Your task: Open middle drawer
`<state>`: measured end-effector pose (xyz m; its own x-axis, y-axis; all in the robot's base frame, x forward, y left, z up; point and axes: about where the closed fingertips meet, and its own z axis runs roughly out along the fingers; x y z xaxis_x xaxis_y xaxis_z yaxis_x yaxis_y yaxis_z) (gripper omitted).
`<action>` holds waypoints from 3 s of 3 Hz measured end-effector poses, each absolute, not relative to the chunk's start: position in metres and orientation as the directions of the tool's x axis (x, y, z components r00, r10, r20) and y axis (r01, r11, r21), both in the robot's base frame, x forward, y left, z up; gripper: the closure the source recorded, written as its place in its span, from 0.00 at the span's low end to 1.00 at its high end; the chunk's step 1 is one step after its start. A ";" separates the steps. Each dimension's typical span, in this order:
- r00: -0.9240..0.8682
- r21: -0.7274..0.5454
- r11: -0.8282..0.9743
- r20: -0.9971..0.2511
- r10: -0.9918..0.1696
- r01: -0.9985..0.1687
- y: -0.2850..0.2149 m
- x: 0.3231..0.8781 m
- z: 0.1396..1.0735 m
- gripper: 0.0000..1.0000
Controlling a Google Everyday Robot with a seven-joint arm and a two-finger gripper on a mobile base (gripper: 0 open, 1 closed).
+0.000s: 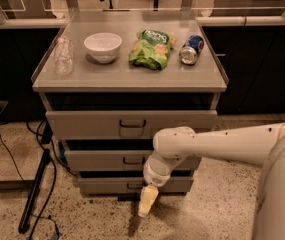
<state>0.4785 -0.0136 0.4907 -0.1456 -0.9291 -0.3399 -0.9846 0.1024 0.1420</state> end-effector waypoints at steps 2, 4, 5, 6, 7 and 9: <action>-0.132 0.139 0.087 -0.362 -0.923 -0.987 0.012 0.518 0.469 0.00; -0.133 0.155 0.079 -0.381 -0.915 -0.985 0.036 0.529 0.456 0.00; -0.145 0.140 0.097 -0.384 -0.912 -0.985 0.034 0.545 0.451 0.00; -0.147 0.147 0.097 -0.380 -0.913 -0.984 0.037 0.547 0.443 0.00; -0.152 0.184 0.088 -0.373 -0.915 -0.979 0.044 0.550 0.417 0.00; -0.156 0.213 0.078 -0.380 -0.912 -0.974 0.043 0.535 0.409 0.00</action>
Offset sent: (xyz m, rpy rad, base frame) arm 0.0540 0.0299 -0.0195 0.0302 -0.0235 0.0153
